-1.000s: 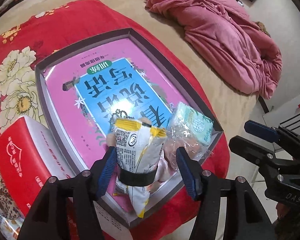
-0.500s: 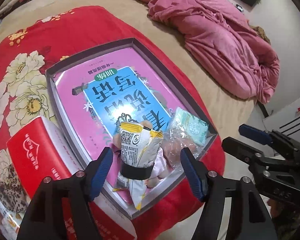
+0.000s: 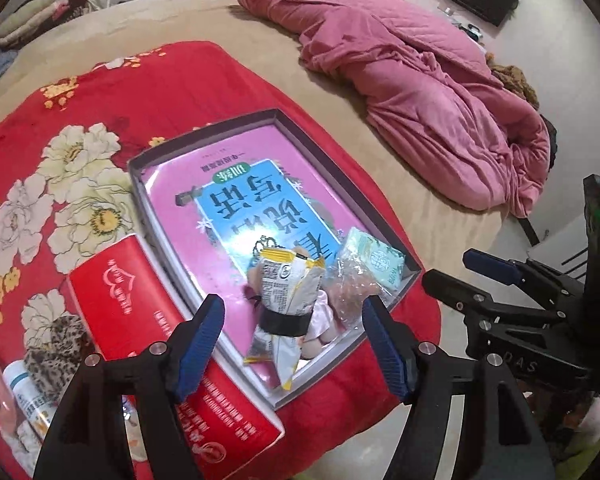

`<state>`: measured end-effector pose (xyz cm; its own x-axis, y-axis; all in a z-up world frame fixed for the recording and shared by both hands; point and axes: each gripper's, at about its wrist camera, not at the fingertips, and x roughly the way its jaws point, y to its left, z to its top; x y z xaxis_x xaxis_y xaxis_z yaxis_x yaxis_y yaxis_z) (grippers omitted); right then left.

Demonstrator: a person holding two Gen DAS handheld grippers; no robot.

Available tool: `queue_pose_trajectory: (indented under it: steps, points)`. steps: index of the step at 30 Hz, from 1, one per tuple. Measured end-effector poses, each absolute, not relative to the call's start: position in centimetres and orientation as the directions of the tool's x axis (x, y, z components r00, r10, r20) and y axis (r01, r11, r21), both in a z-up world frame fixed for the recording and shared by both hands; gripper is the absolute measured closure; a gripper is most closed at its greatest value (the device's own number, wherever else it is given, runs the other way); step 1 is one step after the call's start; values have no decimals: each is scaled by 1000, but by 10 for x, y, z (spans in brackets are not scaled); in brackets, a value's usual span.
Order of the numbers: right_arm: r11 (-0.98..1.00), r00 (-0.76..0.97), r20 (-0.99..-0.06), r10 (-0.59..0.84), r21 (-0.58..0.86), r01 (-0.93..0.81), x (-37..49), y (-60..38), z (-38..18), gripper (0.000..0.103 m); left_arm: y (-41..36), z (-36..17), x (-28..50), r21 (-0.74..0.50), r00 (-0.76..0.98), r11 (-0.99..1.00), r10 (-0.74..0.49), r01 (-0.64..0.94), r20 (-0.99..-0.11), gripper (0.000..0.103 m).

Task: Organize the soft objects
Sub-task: 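Withdraw both open tools from the box toward the scattered items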

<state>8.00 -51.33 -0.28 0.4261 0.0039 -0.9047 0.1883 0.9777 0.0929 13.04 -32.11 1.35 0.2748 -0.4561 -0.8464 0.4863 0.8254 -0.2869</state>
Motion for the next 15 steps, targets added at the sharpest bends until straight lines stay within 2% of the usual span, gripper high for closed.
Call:
queue_pose_trajectory:
  steps: [5,15]
  points:
    - [977,444,-895,-48,50,207,78,-509,7,36,-308,20,128,-251,307,847,-423,468,-853,30]
    - [976,486,-873,-39,71,206,70,-499,32,35,-280,39,114,-199,371,873,-382,446,-847,30]
